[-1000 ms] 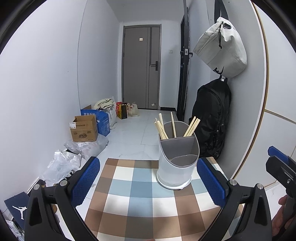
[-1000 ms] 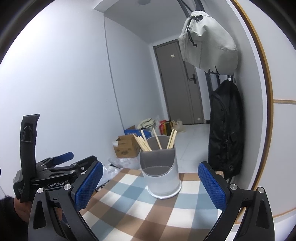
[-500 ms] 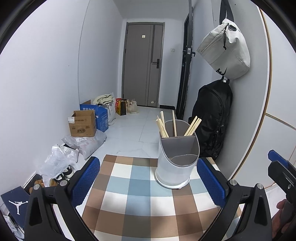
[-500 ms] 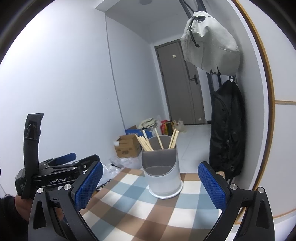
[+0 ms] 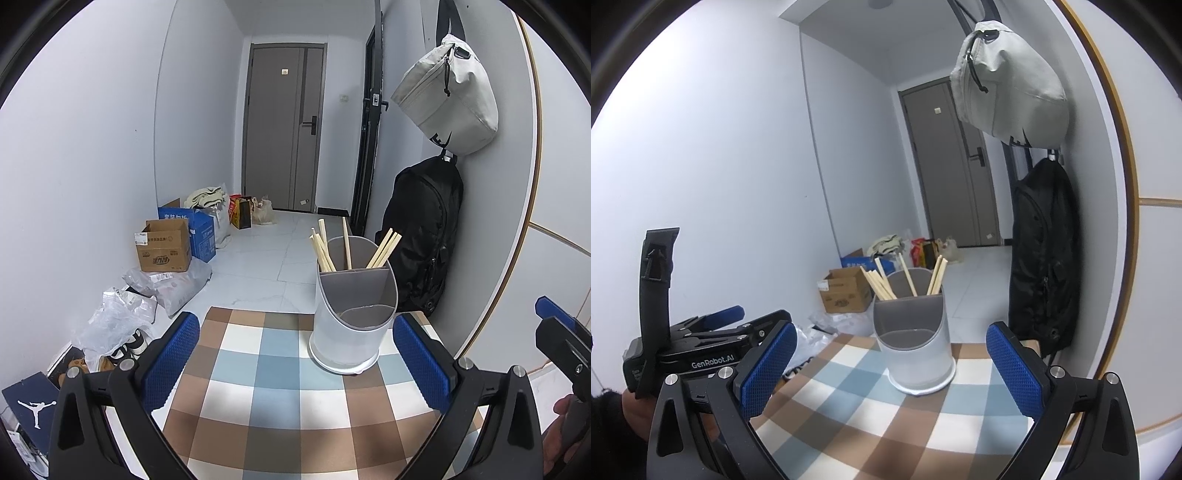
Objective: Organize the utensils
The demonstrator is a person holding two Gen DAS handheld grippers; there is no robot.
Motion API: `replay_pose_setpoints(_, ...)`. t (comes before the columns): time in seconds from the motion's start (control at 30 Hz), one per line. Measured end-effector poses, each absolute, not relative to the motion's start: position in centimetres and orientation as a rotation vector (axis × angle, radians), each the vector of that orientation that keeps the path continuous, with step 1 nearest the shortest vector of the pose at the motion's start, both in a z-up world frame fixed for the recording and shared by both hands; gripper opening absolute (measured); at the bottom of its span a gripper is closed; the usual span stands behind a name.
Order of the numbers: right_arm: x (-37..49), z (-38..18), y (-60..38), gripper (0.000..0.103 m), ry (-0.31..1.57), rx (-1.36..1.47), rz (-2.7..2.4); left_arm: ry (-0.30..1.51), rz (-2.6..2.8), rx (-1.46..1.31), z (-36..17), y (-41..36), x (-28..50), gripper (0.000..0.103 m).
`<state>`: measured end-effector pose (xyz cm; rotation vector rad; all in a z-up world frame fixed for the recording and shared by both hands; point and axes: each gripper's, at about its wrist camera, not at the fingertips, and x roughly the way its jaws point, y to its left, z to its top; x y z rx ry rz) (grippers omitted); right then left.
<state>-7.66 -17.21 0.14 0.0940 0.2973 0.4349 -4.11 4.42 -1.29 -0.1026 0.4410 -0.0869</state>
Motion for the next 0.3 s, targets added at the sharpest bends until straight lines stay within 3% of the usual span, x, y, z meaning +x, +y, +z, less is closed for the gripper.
replay_pose_setpoints(0.3, -7.51, -0.01, -17.48, 0.103, 0.311, 0.113, 0.42, 0.465, -0.108, -0.122, -1.54, 4.48, -3.66, 0.102)
